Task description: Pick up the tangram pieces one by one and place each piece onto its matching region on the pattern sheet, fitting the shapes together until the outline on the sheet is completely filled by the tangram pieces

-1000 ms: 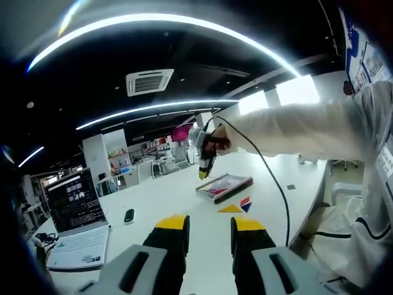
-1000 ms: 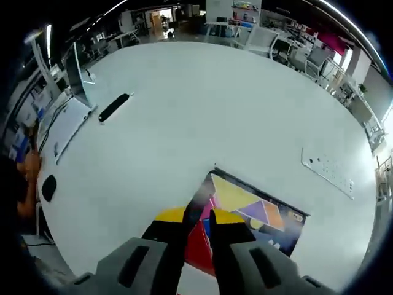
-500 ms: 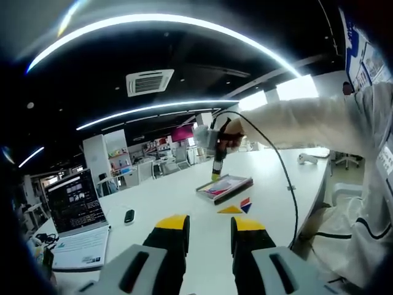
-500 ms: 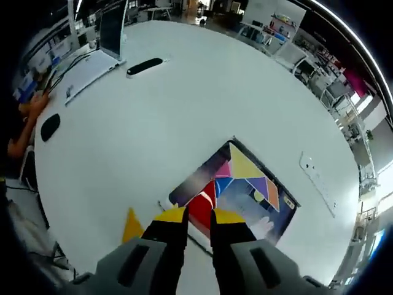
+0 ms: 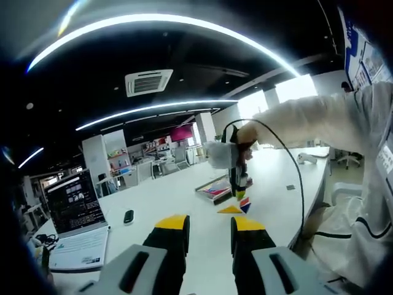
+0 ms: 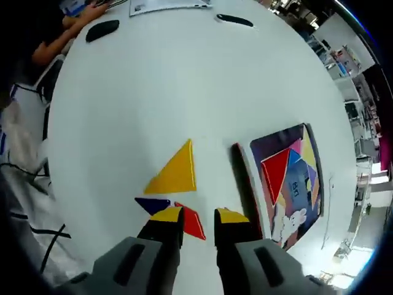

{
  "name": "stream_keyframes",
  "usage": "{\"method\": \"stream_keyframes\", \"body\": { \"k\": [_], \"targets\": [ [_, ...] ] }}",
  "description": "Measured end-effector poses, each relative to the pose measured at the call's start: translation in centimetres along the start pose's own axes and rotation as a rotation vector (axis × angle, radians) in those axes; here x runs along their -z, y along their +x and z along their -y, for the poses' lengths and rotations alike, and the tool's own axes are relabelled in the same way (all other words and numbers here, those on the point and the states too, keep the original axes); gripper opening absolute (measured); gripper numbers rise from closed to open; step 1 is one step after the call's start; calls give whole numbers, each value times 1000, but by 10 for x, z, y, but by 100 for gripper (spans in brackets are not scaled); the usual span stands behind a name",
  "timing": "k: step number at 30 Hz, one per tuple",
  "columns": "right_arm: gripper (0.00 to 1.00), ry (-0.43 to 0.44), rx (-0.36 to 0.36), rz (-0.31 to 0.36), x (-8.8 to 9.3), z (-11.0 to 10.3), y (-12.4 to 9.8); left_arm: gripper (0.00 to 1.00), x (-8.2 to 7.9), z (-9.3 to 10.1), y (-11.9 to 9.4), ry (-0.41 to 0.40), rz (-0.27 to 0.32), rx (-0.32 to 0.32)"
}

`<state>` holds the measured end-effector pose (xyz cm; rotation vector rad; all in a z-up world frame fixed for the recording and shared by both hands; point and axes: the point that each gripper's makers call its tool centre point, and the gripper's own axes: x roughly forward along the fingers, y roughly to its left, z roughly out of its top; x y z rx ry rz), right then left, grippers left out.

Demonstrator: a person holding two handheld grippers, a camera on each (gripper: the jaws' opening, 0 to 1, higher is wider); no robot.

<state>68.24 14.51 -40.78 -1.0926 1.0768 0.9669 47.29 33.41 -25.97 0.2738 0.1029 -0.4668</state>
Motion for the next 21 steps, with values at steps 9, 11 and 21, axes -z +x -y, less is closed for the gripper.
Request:
{"method": "stream_keyframes", "body": {
  "k": [9,11,21],
  "targets": [
    [25,-45,-13,6,-14,-18,7,29,2,-1,-1,-4,-4,-2],
    [24,-52,-23,6,-17,-22,9,29,3,-2,-1,-6,-6,-1],
    [28,-49,-25,58,-50,-23,9,29,3,0,0,-3,-8,7]
  ]
}}
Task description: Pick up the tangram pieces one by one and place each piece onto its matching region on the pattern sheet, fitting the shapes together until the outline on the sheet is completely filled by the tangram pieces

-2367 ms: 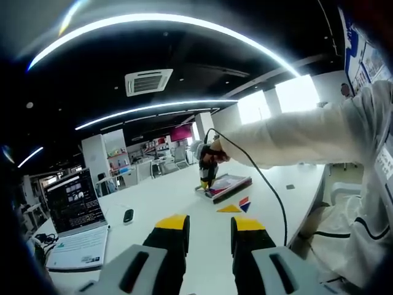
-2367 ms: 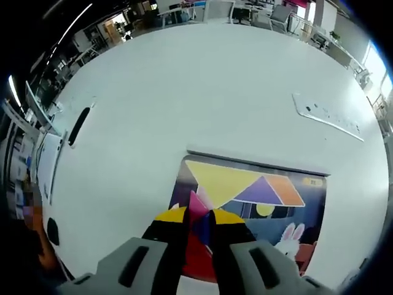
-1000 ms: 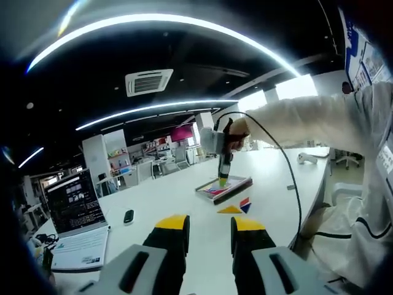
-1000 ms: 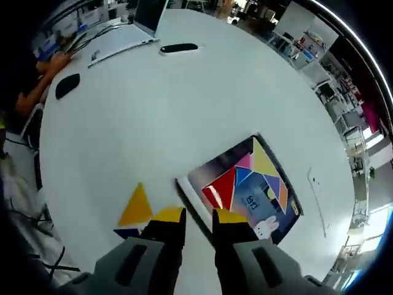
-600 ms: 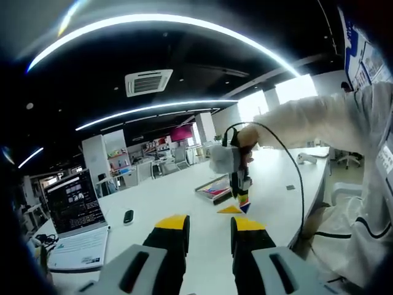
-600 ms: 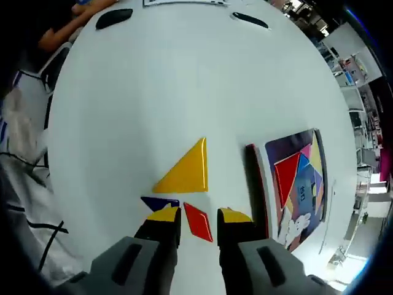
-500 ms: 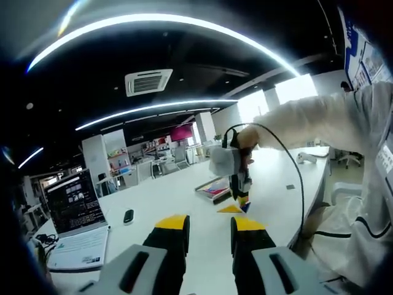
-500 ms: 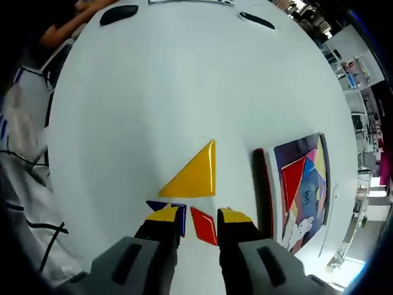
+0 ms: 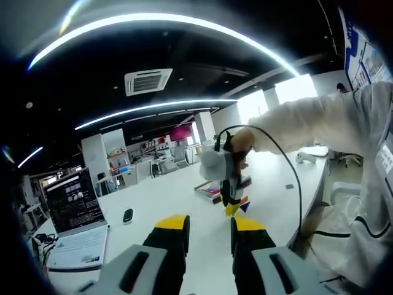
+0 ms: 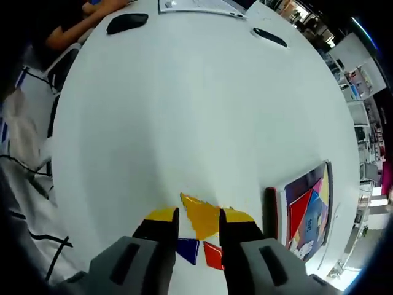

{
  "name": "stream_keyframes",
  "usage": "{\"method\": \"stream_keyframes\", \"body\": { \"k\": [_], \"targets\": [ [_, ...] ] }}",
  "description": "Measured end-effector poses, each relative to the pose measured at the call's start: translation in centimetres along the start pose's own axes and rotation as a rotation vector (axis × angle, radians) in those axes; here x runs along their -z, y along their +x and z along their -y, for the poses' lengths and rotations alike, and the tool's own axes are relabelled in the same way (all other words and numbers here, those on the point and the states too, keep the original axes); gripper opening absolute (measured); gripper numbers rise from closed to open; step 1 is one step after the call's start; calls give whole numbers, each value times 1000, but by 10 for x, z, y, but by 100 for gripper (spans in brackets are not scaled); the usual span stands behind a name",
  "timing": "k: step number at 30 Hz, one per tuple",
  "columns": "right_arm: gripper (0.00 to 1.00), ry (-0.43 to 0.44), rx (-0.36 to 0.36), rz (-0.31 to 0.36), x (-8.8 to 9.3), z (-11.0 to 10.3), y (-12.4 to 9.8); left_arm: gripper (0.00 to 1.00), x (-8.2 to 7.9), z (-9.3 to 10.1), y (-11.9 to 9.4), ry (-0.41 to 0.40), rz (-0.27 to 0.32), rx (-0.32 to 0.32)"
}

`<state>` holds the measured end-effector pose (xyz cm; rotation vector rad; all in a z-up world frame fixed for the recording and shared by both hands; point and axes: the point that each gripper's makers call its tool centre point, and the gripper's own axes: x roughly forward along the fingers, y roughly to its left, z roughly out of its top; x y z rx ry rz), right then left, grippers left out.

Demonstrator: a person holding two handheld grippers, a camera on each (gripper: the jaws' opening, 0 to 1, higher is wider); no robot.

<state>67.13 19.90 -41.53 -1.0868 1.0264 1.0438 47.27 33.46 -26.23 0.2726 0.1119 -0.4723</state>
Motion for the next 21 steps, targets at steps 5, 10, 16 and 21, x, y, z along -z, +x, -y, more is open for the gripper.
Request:
{"method": "stream_keyframes", "body": {
  "k": [5,10,16,21],
  "targets": [
    [29,10,22,13,-3,11,2,29,-1,-2,-1,-2,7,-4],
    [36,18,18,37,-5,24,3,29,0,0,0,3,0,3],
    [32,88,27,58,3,39,2,29,-3,0,-1,2,8,-2],
    [30,110,-40,70,9,33,-8,29,-2,-1,-1,0,5,-4]
  ]
}}
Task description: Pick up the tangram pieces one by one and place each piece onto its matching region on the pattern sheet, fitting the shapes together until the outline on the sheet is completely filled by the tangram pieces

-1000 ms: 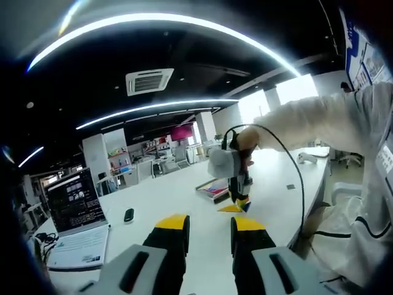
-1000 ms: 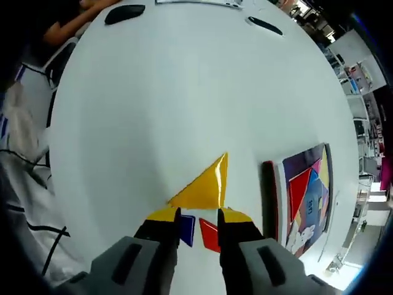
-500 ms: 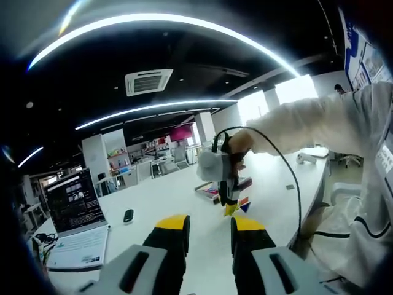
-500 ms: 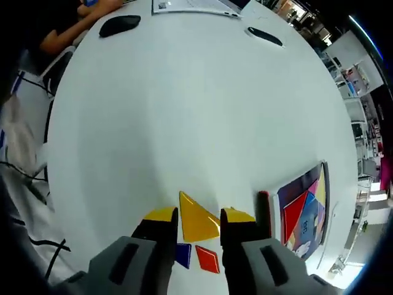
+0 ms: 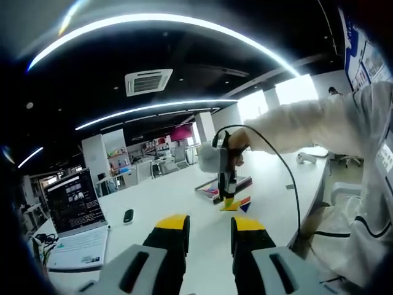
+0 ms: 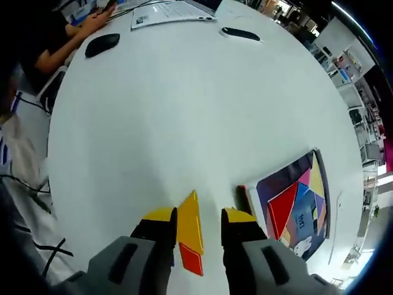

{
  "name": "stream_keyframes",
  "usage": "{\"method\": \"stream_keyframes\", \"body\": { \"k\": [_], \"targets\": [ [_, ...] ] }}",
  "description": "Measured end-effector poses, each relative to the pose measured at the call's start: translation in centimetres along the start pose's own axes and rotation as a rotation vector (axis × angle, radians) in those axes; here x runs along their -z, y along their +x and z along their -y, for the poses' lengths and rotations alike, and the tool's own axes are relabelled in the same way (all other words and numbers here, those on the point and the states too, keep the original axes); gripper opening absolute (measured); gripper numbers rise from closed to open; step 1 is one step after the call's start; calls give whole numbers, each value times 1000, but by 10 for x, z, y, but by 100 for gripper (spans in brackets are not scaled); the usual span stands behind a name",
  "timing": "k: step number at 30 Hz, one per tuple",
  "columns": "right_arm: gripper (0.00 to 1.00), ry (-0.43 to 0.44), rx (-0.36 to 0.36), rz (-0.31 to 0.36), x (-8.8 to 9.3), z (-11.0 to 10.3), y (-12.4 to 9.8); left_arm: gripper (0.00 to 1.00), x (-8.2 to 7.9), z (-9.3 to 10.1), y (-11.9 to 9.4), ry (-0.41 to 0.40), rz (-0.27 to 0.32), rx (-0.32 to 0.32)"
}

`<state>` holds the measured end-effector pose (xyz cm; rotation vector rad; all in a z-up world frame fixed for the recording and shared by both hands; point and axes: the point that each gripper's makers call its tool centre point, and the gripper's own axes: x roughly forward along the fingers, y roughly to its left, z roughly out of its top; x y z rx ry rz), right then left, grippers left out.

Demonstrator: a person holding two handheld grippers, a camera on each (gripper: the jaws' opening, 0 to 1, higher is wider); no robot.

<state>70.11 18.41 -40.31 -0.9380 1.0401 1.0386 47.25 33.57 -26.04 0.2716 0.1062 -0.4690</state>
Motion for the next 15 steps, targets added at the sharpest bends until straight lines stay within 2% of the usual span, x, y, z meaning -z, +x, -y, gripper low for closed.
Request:
{"method": "stream_keyframes", "body": {
  "k": [2,3,5,15],
  "targets": [
    [30,17,-46,-39,13,-10,-3,29,0,0,1,0,-1,2],
    [30,-6,-80,-62,20,-15,-3,29,0,0,1,1,-2,2],
    [30,-24,-89,-85,27,-17,-1,29,-1,0,1,3,-1,4],
    [30,-65,-114,-78,25,-24,10,29,0,0,0,2,1,-2]
  ]
}}
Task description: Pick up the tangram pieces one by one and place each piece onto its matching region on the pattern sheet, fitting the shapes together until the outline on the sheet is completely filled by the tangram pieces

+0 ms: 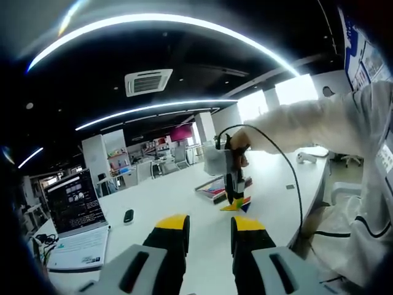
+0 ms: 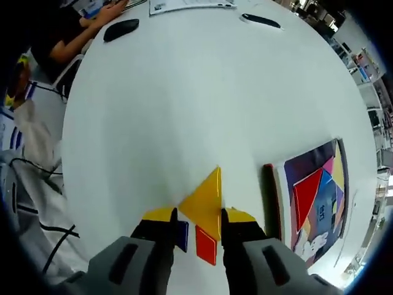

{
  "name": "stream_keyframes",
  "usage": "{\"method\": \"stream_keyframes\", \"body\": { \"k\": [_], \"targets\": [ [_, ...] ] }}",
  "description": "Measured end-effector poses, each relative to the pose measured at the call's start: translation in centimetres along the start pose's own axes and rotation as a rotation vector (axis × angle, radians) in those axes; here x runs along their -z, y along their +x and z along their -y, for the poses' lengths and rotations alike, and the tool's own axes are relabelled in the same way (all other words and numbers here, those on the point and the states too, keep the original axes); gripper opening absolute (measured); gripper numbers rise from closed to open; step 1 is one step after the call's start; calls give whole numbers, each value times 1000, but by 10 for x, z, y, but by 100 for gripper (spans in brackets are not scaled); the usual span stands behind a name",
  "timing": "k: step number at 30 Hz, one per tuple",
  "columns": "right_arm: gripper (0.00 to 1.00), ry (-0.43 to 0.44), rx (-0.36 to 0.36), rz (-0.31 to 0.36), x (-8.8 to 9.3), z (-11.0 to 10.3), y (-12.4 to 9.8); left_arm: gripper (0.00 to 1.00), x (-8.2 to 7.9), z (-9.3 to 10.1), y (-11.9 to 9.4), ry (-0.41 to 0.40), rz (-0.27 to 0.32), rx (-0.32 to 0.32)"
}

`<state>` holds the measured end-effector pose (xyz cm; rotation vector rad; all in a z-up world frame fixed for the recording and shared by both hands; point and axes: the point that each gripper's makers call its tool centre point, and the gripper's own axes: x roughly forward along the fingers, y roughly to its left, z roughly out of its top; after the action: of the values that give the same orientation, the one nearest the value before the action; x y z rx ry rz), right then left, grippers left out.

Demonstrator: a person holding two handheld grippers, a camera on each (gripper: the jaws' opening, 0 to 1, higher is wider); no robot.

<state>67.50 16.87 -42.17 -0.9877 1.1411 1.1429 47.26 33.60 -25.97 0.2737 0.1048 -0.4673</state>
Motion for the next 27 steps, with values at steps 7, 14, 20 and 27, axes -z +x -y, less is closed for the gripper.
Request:
{"method": "stream_keyframes", "body": {
  "k": [7,14,20,27],
  "targets": [
    [29,8,-9,-14,-2,4,1,29,0,3,2,5,1,8],
    [28,66,-7,-21,-1,2,1,29,-1,2,0,6,2,3],
    [27,58,-9,-13,0,7,-13,29,1,1,2,3,-2,6],
    [27,51,32,46,-5,35,-44,29,1,5,5,-4,-1,25]
  ]
}}
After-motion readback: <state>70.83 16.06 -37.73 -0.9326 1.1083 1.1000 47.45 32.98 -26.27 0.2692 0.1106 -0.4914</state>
